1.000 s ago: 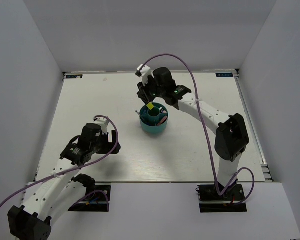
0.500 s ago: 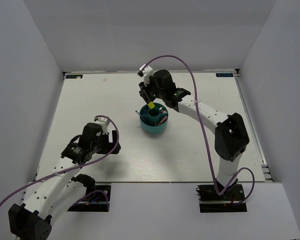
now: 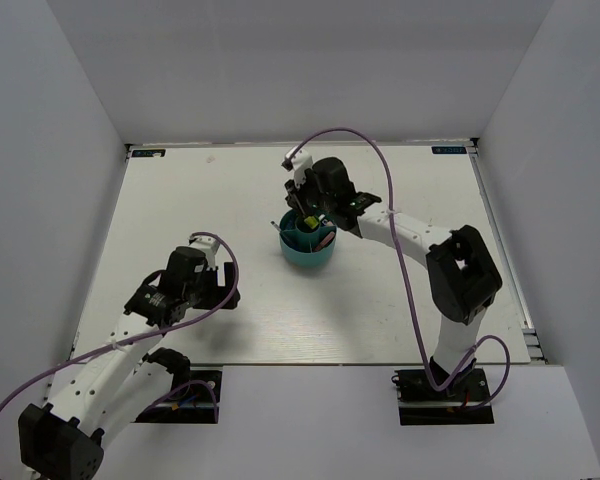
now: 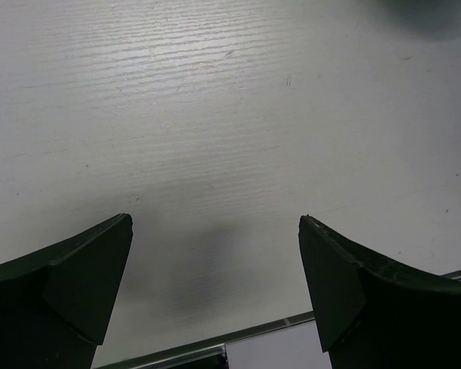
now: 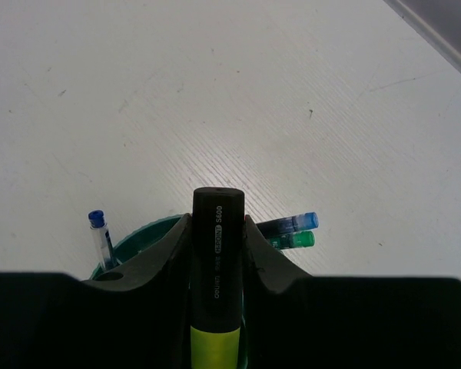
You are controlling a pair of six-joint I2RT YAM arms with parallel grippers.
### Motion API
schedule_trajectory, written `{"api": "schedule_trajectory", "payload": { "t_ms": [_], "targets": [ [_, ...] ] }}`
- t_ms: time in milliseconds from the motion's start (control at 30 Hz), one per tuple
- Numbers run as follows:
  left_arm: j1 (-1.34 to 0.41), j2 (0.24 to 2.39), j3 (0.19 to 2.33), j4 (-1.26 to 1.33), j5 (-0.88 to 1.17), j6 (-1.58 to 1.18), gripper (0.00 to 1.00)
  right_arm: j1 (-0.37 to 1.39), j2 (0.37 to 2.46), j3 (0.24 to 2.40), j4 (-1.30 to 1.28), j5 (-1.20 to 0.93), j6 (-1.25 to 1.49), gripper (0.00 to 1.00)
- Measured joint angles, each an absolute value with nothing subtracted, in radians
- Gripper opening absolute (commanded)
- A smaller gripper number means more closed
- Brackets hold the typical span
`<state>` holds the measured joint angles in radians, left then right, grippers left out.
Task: Sort the stationery into containers
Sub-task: Place the pen in the storage box.
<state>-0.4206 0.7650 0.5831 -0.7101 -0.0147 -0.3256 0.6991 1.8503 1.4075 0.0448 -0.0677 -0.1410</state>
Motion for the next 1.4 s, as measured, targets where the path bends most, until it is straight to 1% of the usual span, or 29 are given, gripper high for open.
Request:
{"api": "schedule_trajectory", "payload": {
  "t_ms": [233,967,1000,1067,1100,1200,1233,1300,1400],
  "targets": [
    [-0.421,0.768,0.581,-0.71,-0.019,-0.326,1.0,0.697,1.8,1.312,0.119,-0.06,-0.147,0.0],
    [-0.421,0.775,0.581,-0.71,-0.027,-0.326,1.0,0.695,1.728,1.23,0.161,-0.059,-0.142,0.0],
    [-0.421,0.775,0.581,-0.71,-0.027,-0.326,1.0,0.695,1.727,1.227,0.161,-0.06,-0.142,0.02],
    [-0.421,0.775,0.581,-0.71,-0.028,-0.326,1.0,0.695,1.727,1.226,0.161,-0.06,-0.141,0.1],
    [-0.421,0.775,0.581,-0.71,-0.03,-0.326,1.0,0.695,1.726,1.225,0.161,-0.059,-0.141,0.18],
    [-0.421,0.775,0.581,-0.71,-0.033,-0.326,1.0,0.695,1.718,1.211,0.161,-0.061,-0.141,0.27],
    [-0.421,0.775,0.581,-0.71,-0.035,-0.326,1.0,0.695,1.715,1.207,0.16,-0.062,-0.142,0.35],
    [-0.421,0.775,0.581,-0.71,-0.038,-0.326,1.0,0.695,1.707,1.203,0.16,-0.062,-0.144,0.4],
    [-0.421,0.775,0.581,-0.71,-0.038,-0.326,1.0,0.695,1.693,1.198,0.156,-0.062,-0.148,0.51]
  ]
}}
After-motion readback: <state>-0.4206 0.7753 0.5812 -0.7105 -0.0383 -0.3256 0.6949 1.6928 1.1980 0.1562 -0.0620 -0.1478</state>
